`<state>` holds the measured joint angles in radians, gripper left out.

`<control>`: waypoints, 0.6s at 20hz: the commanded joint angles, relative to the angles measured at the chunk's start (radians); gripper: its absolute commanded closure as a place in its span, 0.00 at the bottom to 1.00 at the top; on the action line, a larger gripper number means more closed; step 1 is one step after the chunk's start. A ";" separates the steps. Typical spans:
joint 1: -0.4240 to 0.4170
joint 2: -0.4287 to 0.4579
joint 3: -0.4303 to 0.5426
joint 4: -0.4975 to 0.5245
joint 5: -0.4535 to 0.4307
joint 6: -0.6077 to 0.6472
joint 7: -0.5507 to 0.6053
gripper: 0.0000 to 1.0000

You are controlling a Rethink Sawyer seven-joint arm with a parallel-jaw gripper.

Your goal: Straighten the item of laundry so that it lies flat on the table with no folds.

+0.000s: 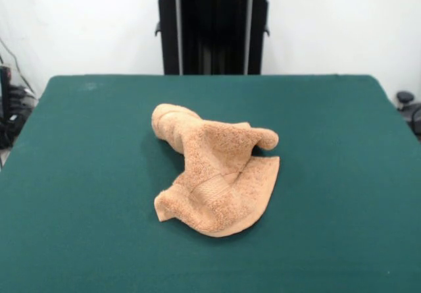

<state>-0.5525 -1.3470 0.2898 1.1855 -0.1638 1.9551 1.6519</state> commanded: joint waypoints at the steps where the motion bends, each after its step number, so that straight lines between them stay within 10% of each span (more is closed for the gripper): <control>1: -0.002 0.027 0.133 0.079 -0.004 0.089 -0.363 0.00; 12: 0.014 0.086 0.145 0.085 0.064 0.049 -0.318 0.00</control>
<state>-0.5662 -1.3392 0.3300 1.1840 -0.1358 1.9654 1.5183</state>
